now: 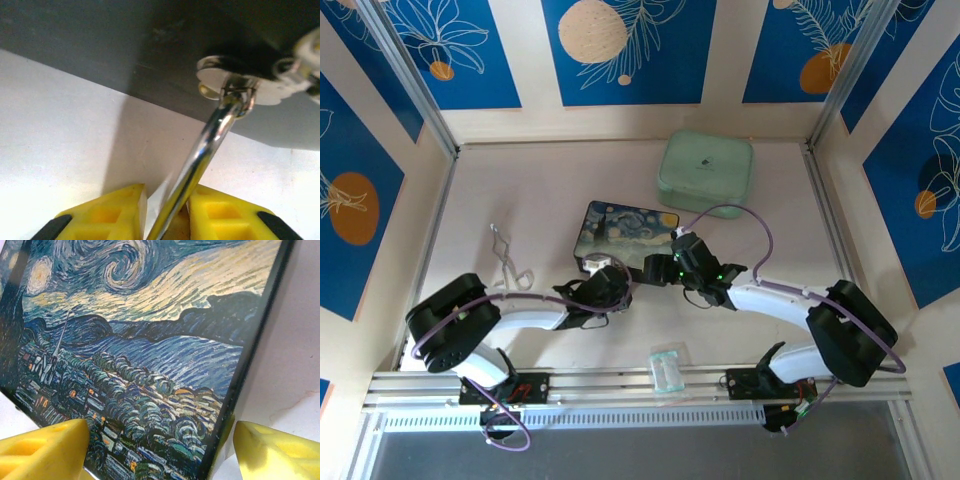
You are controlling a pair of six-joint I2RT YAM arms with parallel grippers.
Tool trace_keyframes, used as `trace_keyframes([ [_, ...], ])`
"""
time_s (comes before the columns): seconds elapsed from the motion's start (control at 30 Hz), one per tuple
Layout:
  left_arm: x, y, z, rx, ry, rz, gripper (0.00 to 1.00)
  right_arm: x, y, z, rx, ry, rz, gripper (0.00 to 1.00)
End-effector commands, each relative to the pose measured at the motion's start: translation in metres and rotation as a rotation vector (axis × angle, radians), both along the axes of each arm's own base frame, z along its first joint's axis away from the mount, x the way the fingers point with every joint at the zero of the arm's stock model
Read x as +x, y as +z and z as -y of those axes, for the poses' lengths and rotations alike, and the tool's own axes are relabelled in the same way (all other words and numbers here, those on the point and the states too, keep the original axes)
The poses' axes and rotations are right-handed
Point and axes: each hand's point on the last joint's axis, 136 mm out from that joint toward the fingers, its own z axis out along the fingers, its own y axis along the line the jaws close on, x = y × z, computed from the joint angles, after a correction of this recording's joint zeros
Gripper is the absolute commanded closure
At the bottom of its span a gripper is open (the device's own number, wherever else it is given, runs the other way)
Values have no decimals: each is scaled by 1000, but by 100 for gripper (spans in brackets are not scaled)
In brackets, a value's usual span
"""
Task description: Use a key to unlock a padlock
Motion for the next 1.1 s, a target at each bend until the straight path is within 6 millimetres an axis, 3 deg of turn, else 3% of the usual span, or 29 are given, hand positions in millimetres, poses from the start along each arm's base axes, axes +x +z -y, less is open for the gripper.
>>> trace_keyframes([
  [0.0,-9,-9,-36,298,-25,14,76,-8,-25,12,-75,-17,-80,24],
  [0.13,-8,-4,-50,458,-45,21,78,-6,-25,13,-86,-16,-78,24],
  [0.3,-8,1,-53,556,-71,34,78,-5,-26,13,-80,-16,-87,24],
  [0.7,-7,3,-29,558,-120,94,73,-5,-29,16,-59,-23,-103,24],
  [1.07,-13,9,-24,678,-134,112,74,-7,-32,18,-48,-28,-107,24],
])
